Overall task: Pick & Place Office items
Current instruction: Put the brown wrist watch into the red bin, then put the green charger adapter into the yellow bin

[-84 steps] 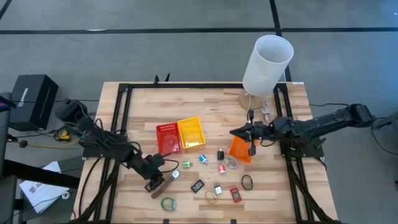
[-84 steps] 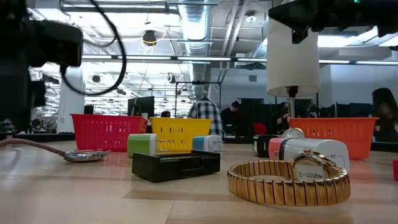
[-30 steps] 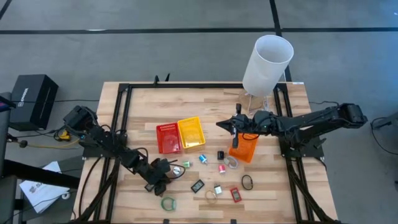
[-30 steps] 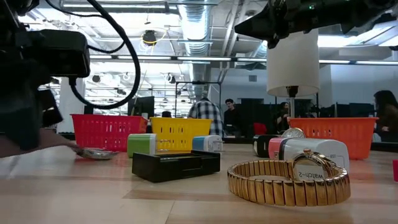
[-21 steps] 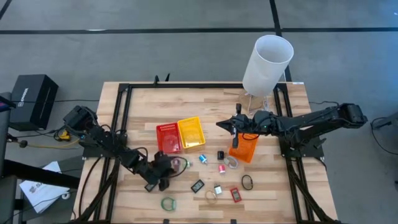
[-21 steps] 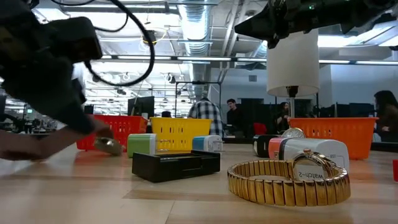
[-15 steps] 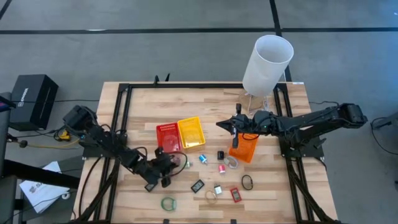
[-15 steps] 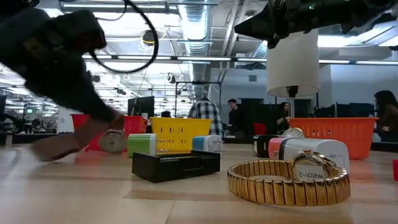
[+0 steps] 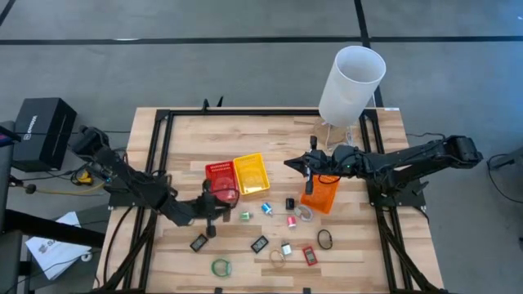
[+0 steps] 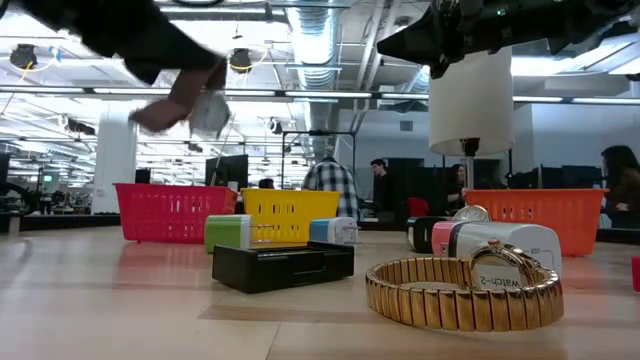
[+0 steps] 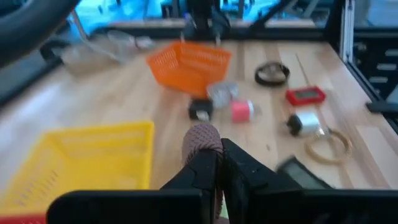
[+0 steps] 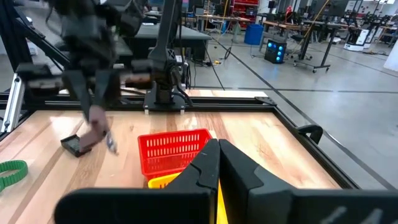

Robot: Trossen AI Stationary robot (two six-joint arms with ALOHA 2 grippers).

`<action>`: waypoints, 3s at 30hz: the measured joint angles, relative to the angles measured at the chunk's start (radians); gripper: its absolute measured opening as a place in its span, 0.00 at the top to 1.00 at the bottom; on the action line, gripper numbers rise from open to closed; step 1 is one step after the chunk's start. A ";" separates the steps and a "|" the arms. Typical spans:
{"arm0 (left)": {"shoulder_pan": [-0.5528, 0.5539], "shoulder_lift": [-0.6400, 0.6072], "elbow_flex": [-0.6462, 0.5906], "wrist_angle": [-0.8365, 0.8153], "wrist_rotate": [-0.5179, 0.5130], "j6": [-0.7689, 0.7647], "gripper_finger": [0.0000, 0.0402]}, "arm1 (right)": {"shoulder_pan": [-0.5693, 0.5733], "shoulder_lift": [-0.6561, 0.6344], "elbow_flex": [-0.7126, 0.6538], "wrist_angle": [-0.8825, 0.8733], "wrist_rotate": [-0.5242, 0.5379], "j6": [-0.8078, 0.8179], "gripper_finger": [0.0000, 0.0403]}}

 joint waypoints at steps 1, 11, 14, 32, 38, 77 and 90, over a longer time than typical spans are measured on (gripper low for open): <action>0.009 -0.018 0.000 0.000 -0.003 0.025 0.98 | 0.000 0.000 0.000 0.000 0.000 0.000 1.00; 0.108 -0.094 0.000 -0.012 -0.004 0.146 0.98 | 0.000 0.000 0.000 0.000 0.000 0.000 1.00; 0.138 -0.083 0.000 -0.052 -0.003 0.147 0.98 | 0.000 0.000 0.000 0.000 0.000 0.000 1.00; 0.311 0.064 0.000 -0.294 -0.037 -0.019 0.98 | 0.002 0.001 0.000 -0.032 0.000 0.001 1.00; 0.382 0.105 0.000 -0.294 0.057 -0.048 0.93 | 0.002 0.007 -0.001 -0.041 0.000 0.001 1.00; 0.380 -0.039 0.001 -0.374 0.085 -0.175 0.56 | 0.002 0.007 0.000 -0.061 0.000 0.009 1.00; 0.204 -0.075 0.002 -0.153 0.145 -0.109 0.61 | 0.001 0.007 0.000 -0.075 0.000 0.009 1.00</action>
